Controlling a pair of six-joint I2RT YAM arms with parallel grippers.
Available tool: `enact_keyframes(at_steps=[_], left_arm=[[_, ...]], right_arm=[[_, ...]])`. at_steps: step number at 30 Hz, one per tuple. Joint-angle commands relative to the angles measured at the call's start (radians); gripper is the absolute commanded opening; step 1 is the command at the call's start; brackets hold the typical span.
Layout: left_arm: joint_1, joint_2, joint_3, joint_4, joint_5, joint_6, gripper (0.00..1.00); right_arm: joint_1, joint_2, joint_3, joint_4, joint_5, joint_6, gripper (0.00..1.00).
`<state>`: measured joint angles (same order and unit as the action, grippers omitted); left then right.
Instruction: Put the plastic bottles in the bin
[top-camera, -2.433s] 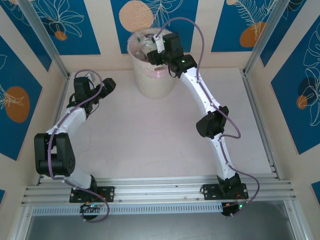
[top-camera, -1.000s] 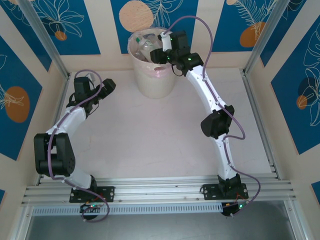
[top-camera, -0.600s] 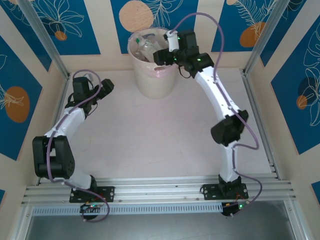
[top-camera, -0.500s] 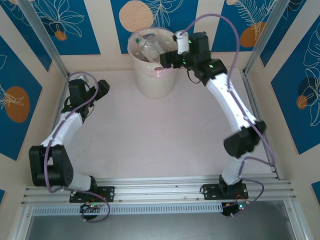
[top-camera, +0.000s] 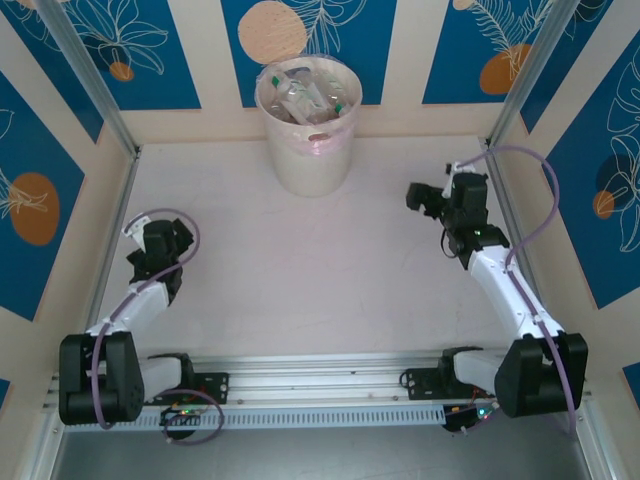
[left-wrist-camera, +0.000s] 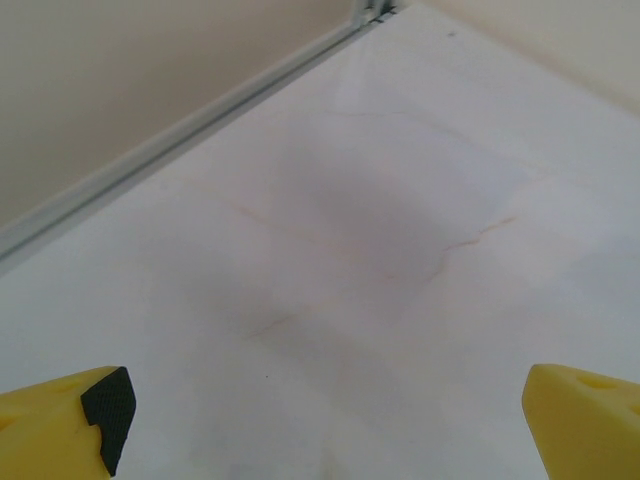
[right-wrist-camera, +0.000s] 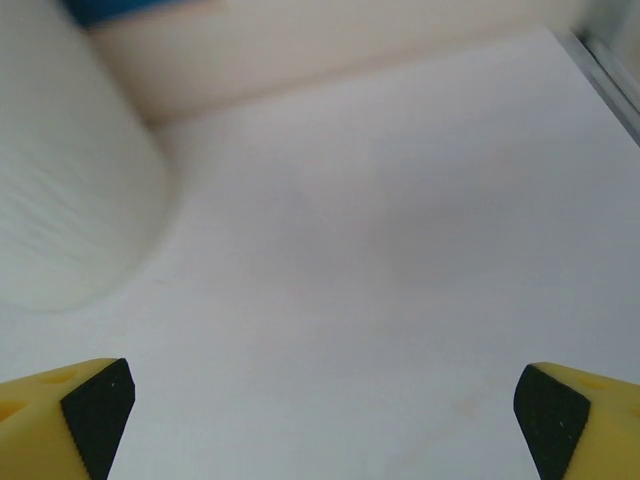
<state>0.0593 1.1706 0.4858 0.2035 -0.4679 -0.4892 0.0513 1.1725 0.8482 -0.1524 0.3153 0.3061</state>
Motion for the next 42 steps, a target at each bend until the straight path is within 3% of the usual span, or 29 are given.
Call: enact_keyframes(at_steps=[1, 5, 9, 18, 20, 22, 23, 24, 26, 31, 35, 36, 38, 39, 40, 42], left_arm=[[0.02, 0.013, -0.01, 0.124, -0.01, 0.121, 1.0], [0.021, 0.085, -0.02, 0.217, 0.174, 0.22, 1.0], [0.02, 0.156, -0.044, 0.358, 0.276, 0.29, 1.0], [-0.036, 0.27, -0.076, 0.529, 0.472, 0.442, 1.0], [-0.071, 0.295, -0.091, 0.575, 0.465, 0.486, 1.0], [-0.117, 0.394, -0.113, 0.738, 0.407, 0.526, 1.0], [-0.137, 0.374, -0.101, 0.679, 0.373, 0.535, 1.0], [-0.145, 0.354, -0.099, 0.642, 0.321, 0.526, 1.0], [-0.159, 0.372, -0.124, 0.719, 0.19, 0.493, 1.0], [-0.161, 0.367, -0.119, 0.699, 0.169, 0.484, 1.0], [-0.16, 0.365, -0.119, 0.698, 0.17, 0.483, 1.0], [-0.16, 0.364, -0.119, 0.693, 0.171, 0.482, 1.0], [-0.16, 0.364, -0.119, 0.695, 0.172, 0.482, 1.0], [-0.159, 0.365, -0.118, 0.695, 0.17, 0.483, 1.0], [-0.16, 0.364, -0.119, 0.695, 0.171, 0.483, 1.0], [-0.16, 0.365, -0.118, 0.694, 0.17, 0.483, 1.0]], right_arm=[[-0.063, -0.024, -0.103, 0.094, 0.038, 0.062, 1.0], [-0.123, -0.007, -0.251, 0.242, -0.006, 0.067, 1.0], [-0.149, 0.037, -0.353, 0.382, -0.037, 0.042, 1.0], [-0.153, 0.132, -0.386, 0.537, -0.154, 0.008, 1.0], [-0.149, 0.146, -0.394, 0.591, -0.165, 0.007, 1.0], [-0.148, 0.164, -0.394, 0.634, -0.172, 0.005, 0.99], [-0.145, 0.177, -0.39, 0.653, -0.176, 0.001, 0.99], [-0.14, 0.187, -0.391, 0.676, -0.176, -0.004, 0.99], [-0.122, 0.202, -0.384, 0.702, -0.16, -0.044, 0.99], [-0.021, 0.237, -0.461, 0.928, -0.079, -0.183, 0.99], [0.015, 0.357, -0.593, 1.286, -0.108, -0.246, 0.99], [0.015, 0.381, -0.575, 1.278, -0.09, -0.241, 0.99], [-0.006, 0.345, -0.435, 0.949, -0.11, -0.212, 0.99], [-0.058, 0.361, -0.439, 0.993, -0.224, -0.187, 1.0], [-0.072, 0.348, -0.439, 0.963, -0.241, -0.181, 0.99], [-0.04, 0.353, -0.441, 0.981, -0.175, -0.2, 0.99]])
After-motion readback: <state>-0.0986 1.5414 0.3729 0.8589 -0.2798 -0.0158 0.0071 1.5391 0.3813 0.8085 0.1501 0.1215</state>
